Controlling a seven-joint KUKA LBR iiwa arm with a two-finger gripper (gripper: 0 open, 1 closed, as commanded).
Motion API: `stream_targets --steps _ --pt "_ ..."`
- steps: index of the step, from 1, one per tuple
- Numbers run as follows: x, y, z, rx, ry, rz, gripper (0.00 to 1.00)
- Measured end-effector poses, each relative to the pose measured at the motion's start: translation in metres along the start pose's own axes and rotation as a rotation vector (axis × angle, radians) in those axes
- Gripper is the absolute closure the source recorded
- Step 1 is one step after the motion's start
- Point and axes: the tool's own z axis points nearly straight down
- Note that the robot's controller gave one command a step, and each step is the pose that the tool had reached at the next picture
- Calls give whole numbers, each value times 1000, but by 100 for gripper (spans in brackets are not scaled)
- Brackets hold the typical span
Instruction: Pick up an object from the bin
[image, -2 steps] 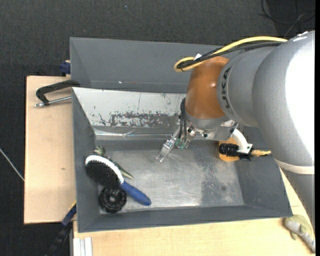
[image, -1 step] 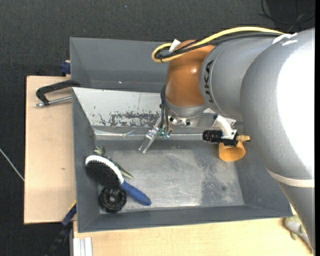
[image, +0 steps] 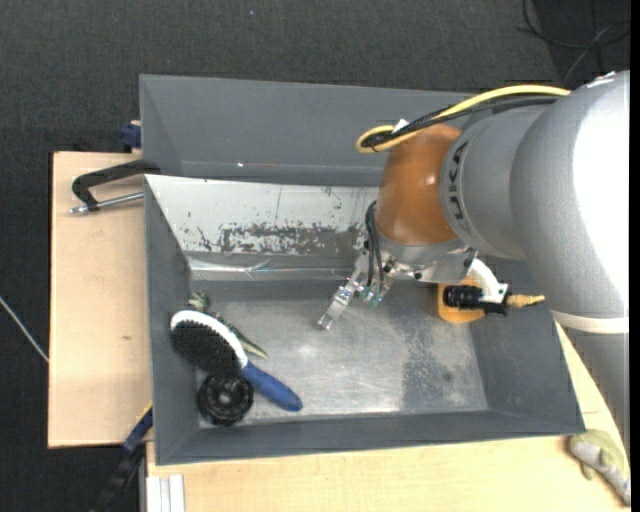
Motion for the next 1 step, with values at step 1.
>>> stream_targets --steps 1 --pt "4 21 -51 -6 -7 58 0"
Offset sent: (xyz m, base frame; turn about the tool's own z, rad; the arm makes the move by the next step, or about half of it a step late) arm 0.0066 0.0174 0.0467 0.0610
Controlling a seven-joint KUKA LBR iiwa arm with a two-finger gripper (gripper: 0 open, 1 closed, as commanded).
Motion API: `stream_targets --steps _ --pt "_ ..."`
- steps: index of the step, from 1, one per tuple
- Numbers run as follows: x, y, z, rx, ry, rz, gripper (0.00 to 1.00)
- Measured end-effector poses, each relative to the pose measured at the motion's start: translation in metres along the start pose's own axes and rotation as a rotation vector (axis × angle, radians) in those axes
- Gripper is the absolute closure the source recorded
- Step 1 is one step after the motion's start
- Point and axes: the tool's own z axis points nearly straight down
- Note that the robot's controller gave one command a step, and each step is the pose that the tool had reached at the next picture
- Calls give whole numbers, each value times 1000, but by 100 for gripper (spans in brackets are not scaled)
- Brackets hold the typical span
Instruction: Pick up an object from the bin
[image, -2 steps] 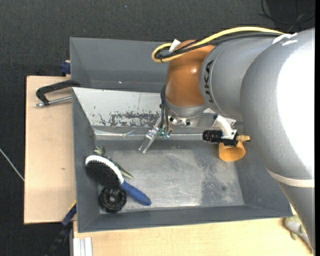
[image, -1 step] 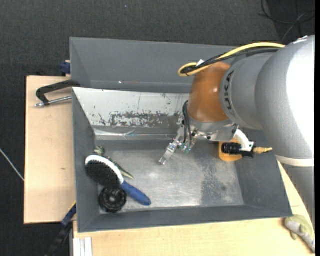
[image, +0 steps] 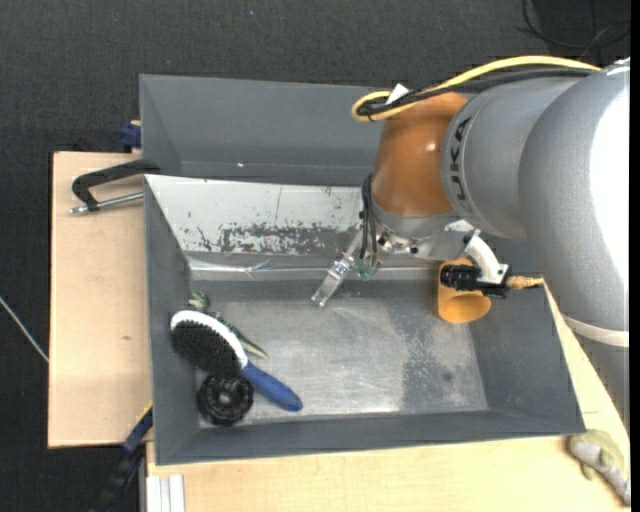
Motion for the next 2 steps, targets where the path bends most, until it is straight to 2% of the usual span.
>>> stream_targets --steps 1,2 --pt "0 -2 3 5 4 1 100" --pt "4 -7 -20 3 1 -26 100"
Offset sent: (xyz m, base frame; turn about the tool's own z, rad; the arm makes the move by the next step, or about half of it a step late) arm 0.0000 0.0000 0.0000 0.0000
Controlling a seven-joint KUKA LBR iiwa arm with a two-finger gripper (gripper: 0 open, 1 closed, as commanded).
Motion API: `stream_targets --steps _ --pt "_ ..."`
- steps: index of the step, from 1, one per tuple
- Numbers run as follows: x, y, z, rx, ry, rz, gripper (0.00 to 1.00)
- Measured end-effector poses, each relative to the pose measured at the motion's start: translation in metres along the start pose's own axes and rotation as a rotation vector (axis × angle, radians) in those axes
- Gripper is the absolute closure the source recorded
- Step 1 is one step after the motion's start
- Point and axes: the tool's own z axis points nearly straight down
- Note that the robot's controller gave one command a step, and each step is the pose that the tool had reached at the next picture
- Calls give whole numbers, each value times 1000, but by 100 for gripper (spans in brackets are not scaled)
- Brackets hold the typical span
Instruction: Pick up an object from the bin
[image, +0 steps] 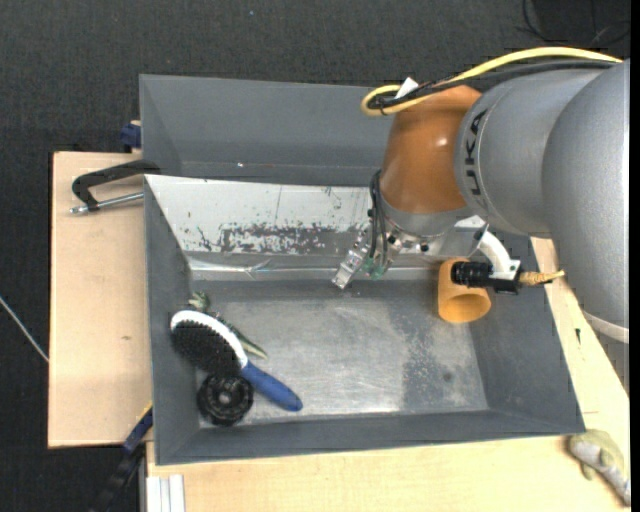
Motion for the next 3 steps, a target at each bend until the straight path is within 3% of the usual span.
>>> stream_targets --steps 1,2,3 --pt "4 10 -28 -1 0 -19 100" --pt "111 -4 -12 7 12 -1 100" --pt "106 -5 -13 5 7 5 0"
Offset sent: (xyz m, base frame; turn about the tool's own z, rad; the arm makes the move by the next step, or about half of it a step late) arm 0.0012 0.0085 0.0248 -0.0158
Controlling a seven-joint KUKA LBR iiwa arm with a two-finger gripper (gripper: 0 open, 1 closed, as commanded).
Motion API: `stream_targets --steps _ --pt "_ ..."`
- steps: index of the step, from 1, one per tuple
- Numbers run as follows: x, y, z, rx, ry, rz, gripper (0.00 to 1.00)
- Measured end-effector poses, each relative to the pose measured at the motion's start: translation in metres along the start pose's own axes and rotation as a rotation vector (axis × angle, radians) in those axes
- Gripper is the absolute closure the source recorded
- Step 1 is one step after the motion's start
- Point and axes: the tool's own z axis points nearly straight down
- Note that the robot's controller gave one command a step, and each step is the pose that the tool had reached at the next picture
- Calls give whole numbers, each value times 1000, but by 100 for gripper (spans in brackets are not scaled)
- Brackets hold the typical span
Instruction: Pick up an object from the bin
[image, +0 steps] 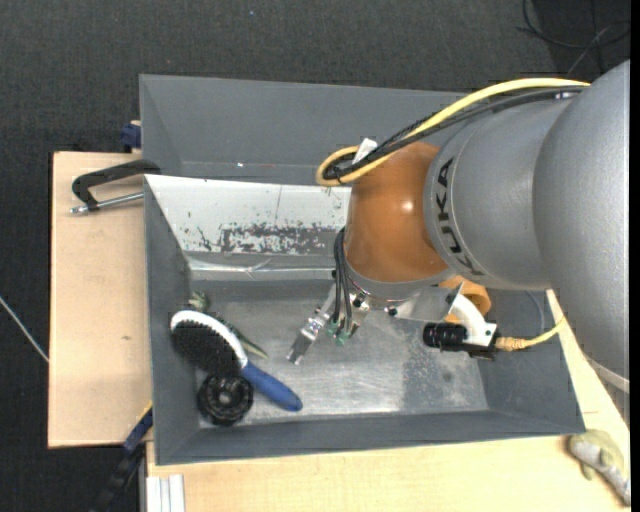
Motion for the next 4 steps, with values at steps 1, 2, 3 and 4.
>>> stream_targets --steps 1,2,3,4 --pt "-31 -6 -49 -5 -9 -215 0" --pt "-36 61 27 -2 -1 -106 0" --pt "28 82 73 -2 -13 -209 0" --pt "-30 55 84 -12 -4 -31 0"
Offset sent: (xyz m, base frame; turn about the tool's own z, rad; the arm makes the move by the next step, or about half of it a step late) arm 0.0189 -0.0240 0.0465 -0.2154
